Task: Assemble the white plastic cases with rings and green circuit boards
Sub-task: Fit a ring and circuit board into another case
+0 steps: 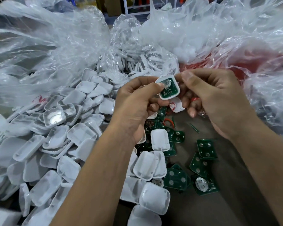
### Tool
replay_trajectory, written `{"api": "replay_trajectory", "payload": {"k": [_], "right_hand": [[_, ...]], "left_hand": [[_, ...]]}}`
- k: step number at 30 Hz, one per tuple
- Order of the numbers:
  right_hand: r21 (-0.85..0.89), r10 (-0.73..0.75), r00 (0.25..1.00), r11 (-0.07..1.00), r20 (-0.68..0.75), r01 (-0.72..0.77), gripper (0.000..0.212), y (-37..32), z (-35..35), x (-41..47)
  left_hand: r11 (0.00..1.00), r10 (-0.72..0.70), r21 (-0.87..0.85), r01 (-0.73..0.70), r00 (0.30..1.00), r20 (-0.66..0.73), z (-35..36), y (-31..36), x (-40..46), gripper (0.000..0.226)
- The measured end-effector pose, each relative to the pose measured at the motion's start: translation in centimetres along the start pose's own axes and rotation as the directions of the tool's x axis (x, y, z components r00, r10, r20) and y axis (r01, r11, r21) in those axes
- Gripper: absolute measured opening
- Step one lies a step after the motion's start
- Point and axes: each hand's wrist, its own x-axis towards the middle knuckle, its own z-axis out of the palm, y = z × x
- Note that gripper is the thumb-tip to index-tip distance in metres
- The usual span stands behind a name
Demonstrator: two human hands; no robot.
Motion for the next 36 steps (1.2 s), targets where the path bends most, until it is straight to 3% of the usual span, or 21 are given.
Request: {"api": "replay_trajectory", "payload": {"k": [2,5,15,20,24,28,30,36], "right_hand": [[-0.246,-0.112,0.994,0.963,-0.004,0.107,0.022,-0.2,0.2,-0.3],[-0.467,-0.206,0.978,0.868,-0.026,0.17,0.04,-0.4,1.1,-0.8],[-0.569,-0.265,0.963,0.799,-0.042,0.194,0.03,-0.5,1.9,-1.2],[-0.562,-0.261,0.964,0.805,-0.043,0.192,0.022,-0.5,1.5,-1.0],[-0.5,-0.276,0.961,0.834,-0.014,0.232,0.022,-0.8,0.5,-0.6],[-0.383,-0.288,0.955,0.876,0.072,0.293,0.022,-1.3,-0.2,-0.5],[-0.319,-0.298,0.949,0.894,0.102,0.314,0.023,-1.3,-0.3,-0.6],[-0.159,-0.294,0.949,0.938,0.111,0.309,0.03,-1.5,-0.5,-0.7]], "left_hand": [[1.0,0.011,-0.006,-0.012,1.0,-0.025,0.1,-0.1,0.0,0.015],[0.997,0.069,0.023,-0.067,0.993,-0.094,0.3,-0.6,-0.1,0.018],[0.985,0.118,0.141,-0.1,0.985,-0.129,0.6,-1.6,-0.3,0.02],[0.99,0.102,0.108,-0.096,0.994,-0.049,0.4,-1.5,0.0,0.022],[0.999,0.039,0.001,-0.04,0.993,0.113,-0.2,-0.9,0.2,0.017],[0.977,-0.005,-0.198,0.079,0.938,0.347,-0.8,-0.5,0.3,0.046],[0.958,0.002,-0.261,0.12,0.906,0.423,-1.0,-0.5,0.3,0.047],[0.926,0.044,-0.348,0.145,0.874,0.483,-1.2,-0.7,0.5,0.036]]}}
